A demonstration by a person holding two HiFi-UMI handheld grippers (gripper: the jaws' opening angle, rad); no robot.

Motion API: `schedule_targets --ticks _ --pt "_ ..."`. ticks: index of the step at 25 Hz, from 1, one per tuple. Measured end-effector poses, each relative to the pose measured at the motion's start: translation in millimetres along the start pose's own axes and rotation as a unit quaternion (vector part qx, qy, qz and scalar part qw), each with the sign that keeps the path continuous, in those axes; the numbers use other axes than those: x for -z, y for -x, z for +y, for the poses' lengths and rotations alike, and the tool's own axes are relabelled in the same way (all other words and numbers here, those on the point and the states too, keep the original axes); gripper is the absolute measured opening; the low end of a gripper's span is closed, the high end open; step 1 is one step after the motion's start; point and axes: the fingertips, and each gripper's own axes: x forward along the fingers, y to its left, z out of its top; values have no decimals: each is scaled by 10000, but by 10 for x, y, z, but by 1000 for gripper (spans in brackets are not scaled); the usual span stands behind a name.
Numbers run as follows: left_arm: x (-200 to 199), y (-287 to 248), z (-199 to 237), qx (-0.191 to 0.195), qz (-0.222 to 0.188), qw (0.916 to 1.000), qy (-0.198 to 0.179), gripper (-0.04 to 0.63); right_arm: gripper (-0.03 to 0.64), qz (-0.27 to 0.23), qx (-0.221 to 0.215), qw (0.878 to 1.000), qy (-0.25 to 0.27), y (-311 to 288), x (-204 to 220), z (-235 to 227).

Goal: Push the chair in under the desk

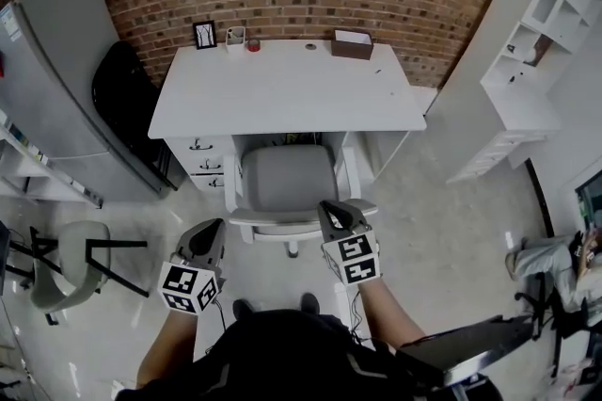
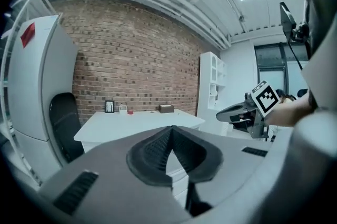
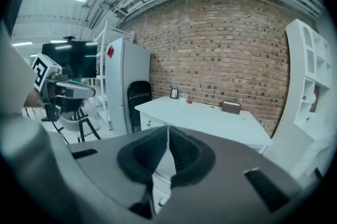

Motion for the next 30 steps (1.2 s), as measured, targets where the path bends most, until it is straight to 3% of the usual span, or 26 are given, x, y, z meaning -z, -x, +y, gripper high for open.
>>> schedule_targets --ticks 5,10,15,19,23,30 --pt "-185 189 84 39 -242 9987 436 8 9 -205 -289 9987 -369 83 -232 216" --pt "-391 301 195 -28 -335 9991 262 8 9 -299 -280 9992 -21 64 -422 305" --pt "-505 322 277 -267 -384 9988 133 8 8 -466 -333 9982 -189 42 -643 309" --pt "-543 289 269 -377 -270 9985 -280 8 8 -543 -267 9979 -232 42 -753 254" --pt "-572 250 324 -554 -342 9975 -266 8 9 -676 -202 9968 -372 36 -829 184" --pt "-626 162 224 -423 -381 9974 -435 8 8 -655 -31 9966 -495 -8 -805 61"
